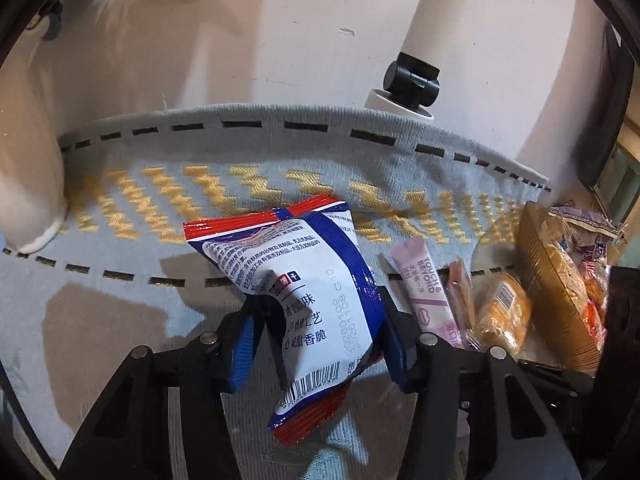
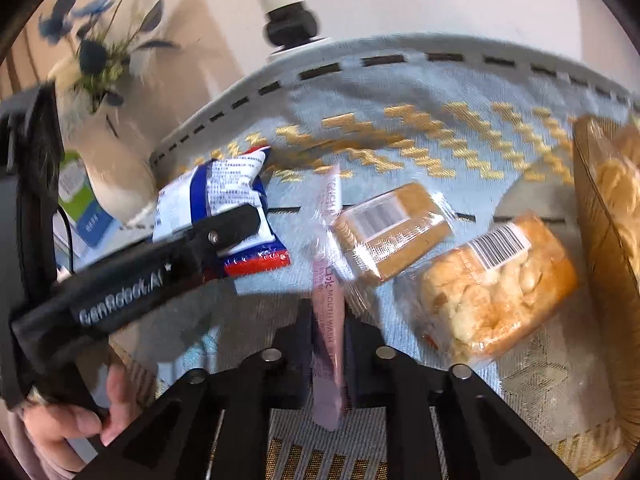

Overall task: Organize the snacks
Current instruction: 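Grasp the blue-white chip bag with the left tool while the right tool grasps the pink stick, then carry both held snacks over the amber bowl and release them inside, then withdraw both open tools from the bowl toward the two bagged pastries, then grasp the small bagged pastry with the left tool while the right tool grasps the larger pastry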

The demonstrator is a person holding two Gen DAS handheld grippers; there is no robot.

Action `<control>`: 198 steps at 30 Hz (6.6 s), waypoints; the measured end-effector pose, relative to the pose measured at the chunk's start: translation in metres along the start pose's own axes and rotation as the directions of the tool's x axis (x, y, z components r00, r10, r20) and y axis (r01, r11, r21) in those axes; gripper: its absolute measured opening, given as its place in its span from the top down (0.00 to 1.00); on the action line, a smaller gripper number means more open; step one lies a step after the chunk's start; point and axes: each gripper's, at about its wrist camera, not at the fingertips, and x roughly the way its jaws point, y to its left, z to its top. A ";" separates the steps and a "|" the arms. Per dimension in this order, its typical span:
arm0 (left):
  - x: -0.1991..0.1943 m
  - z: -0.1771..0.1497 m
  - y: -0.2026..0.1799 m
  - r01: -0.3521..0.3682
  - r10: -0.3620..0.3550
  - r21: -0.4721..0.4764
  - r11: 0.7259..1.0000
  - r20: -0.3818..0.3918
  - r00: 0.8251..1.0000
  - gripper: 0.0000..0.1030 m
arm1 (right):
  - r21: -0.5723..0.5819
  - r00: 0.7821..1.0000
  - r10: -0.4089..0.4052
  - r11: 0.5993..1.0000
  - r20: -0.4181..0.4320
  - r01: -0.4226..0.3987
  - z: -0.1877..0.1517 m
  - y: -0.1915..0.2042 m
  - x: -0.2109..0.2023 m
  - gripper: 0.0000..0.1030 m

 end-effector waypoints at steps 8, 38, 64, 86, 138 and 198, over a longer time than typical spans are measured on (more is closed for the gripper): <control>-0.007 -0.001 0.009 -0.018 0.020 -0.055 0.998 0.022 1.000 0.51 | 0.039 0.994 0.110 0.993 0.024 -0.110 0.002 -0.004 -0.005 0.91; -0.051 0.004 0.011 0.006 0.010 -0.106 0.994 0.147 0.989 0.51 | -0.014 0.939 0.181 0.983 0.294 -0.185 0.007 -0.018 -0.104 0.93; -0.003 0.019 -0.235 0.254 -0.215 0.244 0.936 -0.177 0.961 0.13 | 0.305 0.858 -0.119 0.951 0.500 -0.046 0.003 -0.164 -0.259 0.00; -0.025 0.052 -0.117 -0.032 0.030 0.221 0.975 0.011 0.999 0.13 | 0.219 0.858 -0.072 0.975 0.508 -0.047 0.010 -0.107 -0.237 0.00; 0.022 -0.039 -0.091 0.136 -0.081 0.324 0.936 -0.179 0.981 0.91 | 0.488 0.977 -0.090 0.873 0.196 -0.017 -0.030 -0.091 -0.069 0.59; -0.023 -0.100 -0.079 -0.117 0.156 0.250 0.961 -0.141 0.978 0.15 | -0.039 0.960 -0.280 0.959 -0.020 0.279 -0.092 -0.033 -0.118 0.03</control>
